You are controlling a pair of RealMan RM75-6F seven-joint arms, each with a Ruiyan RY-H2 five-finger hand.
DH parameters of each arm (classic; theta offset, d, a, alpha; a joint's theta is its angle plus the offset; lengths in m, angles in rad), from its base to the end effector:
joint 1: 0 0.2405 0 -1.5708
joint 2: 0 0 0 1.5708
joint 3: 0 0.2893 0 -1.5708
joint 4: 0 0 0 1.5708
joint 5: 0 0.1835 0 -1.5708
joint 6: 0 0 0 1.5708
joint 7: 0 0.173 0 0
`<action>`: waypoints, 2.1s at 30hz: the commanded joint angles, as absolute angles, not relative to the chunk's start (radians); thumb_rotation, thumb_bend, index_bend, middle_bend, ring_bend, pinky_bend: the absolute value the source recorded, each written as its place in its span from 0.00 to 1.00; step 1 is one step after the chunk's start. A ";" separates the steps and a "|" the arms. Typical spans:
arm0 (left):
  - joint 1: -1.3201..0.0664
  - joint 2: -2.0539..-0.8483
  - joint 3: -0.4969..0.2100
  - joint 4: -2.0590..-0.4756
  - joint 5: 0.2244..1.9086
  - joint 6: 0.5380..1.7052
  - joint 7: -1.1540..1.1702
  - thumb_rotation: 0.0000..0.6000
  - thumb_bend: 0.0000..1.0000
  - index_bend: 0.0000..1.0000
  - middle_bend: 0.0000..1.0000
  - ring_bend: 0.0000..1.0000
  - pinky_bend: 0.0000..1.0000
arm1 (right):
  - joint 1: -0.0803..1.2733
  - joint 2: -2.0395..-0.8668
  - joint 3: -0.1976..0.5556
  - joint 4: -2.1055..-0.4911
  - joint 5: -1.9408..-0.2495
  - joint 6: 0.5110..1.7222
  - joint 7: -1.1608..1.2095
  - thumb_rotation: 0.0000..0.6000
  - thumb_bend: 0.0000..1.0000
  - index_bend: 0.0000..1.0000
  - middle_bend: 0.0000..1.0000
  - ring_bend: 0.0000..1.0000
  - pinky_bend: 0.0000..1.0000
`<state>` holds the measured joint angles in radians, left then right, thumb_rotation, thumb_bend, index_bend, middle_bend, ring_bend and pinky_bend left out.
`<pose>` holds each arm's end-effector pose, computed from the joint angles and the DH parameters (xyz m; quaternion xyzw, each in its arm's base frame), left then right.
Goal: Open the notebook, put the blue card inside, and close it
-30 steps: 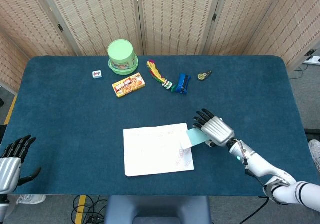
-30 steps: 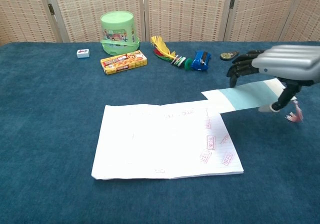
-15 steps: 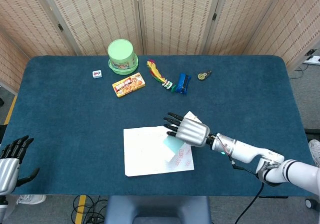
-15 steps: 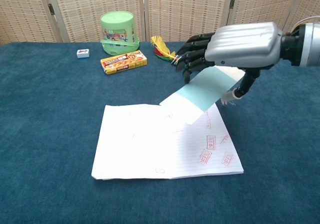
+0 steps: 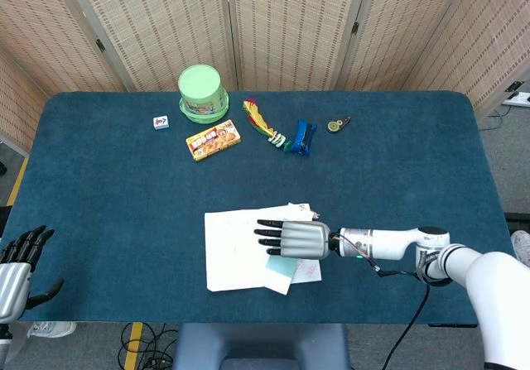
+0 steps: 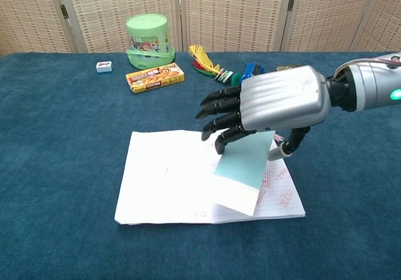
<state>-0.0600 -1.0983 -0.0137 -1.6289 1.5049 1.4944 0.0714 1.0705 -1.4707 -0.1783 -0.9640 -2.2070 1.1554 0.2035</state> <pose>-0.3350 0.1952 0.1988 -0.6100 -0.3788 -0.3524 0.6002 -0.1144 -0.3736 -0.0026 0.9368 0.1106 0.3065 0.1273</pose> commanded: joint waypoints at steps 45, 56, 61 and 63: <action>-0.053 -1.103 -0.016 -1.624 1.480 1.481 0.078 1.00 0.28 0.12 0.10 0.11 0.17 | 1.154 -1.861 -0.401 -0.215 -2.182 1.411 0.400 1.00 0.07 0.23 0.05 0.00 0.00; -0.053 -1.098 -0.018 -1.625 1.483 1.485 0.071 1.00 0.28 0.12 0.10 0.11 0.17 | 1.134 -1.822 -0.370 -0.272 -2.103 1.395 0.371 1.00 0.10 0.07 0.04 0.00 0.00; -0.056 -1.099 -0.020 -1.623 1.489 1.486 0.065 1.00 0.28 0.12 0.10 0.11 0.17 | 1.088 -1.747 -0.327 -0.405 -2.027 1.363 0.368 1.00 0.36 0.09 0.06 0.00 0.00; -0.058 -1.099 -0.021 -1.624 1.495 1.487 0.064 1.00 0.28 0.12 0.10 0.11 0.17 | 1.071 -1.706 -0.313 -0.478 -1.998 1.338 0.346 1.00 0.47 0.15 0.06 0.00 0.00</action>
